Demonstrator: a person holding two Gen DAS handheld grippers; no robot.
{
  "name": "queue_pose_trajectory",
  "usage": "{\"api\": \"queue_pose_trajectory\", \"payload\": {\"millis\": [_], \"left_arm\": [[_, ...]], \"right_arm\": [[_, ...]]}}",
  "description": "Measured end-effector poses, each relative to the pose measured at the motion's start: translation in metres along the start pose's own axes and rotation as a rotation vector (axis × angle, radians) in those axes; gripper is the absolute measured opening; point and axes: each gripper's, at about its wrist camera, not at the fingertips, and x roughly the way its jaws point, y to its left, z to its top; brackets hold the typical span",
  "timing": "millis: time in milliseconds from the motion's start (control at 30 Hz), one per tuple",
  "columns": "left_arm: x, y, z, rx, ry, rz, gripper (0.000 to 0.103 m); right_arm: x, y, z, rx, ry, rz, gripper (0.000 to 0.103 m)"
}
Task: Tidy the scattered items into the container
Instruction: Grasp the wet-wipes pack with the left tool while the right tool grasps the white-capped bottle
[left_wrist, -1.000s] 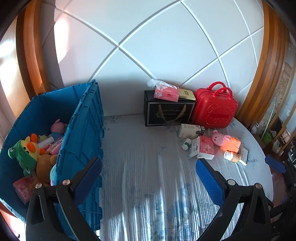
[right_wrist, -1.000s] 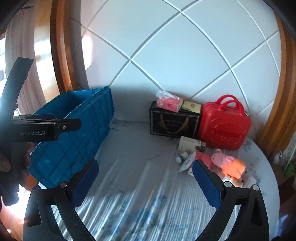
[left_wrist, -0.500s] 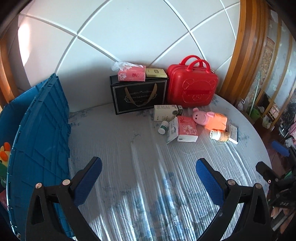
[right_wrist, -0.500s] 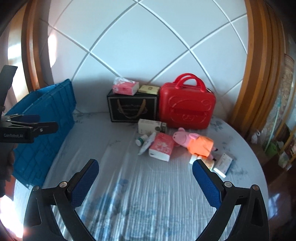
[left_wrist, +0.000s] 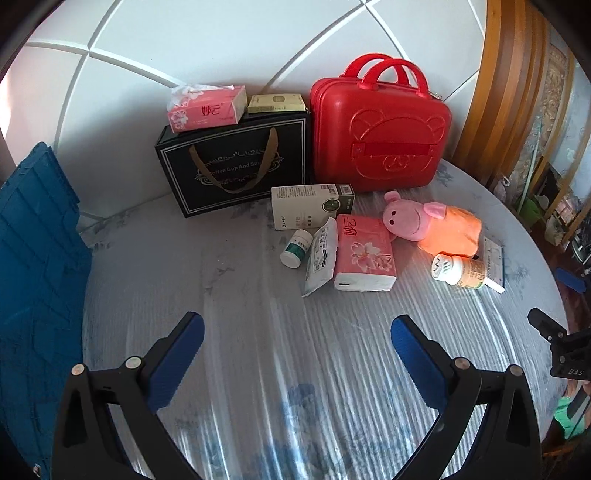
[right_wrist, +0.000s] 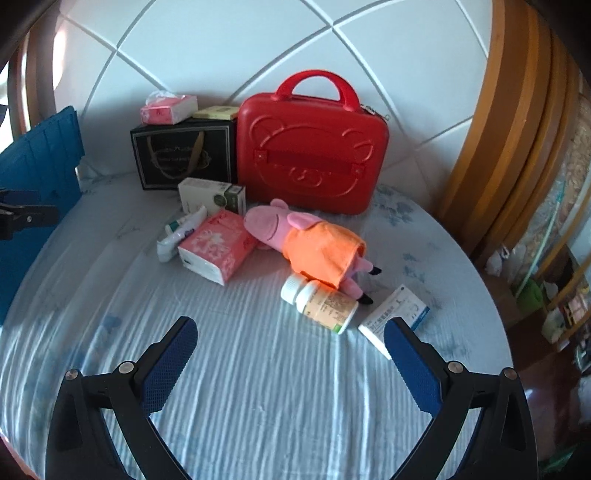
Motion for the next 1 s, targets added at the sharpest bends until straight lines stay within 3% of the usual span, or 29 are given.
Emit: {"api": "queue_pose_trajectory", "payload": {"millis": [300,600,700,867,900,1000], "left_arm": [[0.116,-0.021,0.002,0.078,0.055,0.083,0.100],[0.191,-0.021,0.003,0.067,0.096,0.057,0.091],[0.203,-0.032,0.004,0.074,0.089,0.024,0.079],[0.209,-0.044,0.001,0.075,0.077,-0.001,0.027],[0.206,-0.045,-0.001,0.066,0.069,-0.007,0.021],[0.195,-0.043,-0.007,0.031,0.047,-0.029,0.017]], "right_arm": [[0.102,-0.036,-0.015,-0.079,0.072,0.053,0.102],[0.153,-0.054,-0.018,-0.042,0.068,0.084,0.102],[0.166,-0.055,-0.015,-0.065,0.072,0.091,0.102],[0.184,-0.054,-0.008,-0.109,0.088,0.127,0.102],[0.187,-0.052,-0.008,-0.124,0.096,0.136,0.098],[0.190,-0.044,-0.011,-0.172,0.111,0.150,0.083]]}}
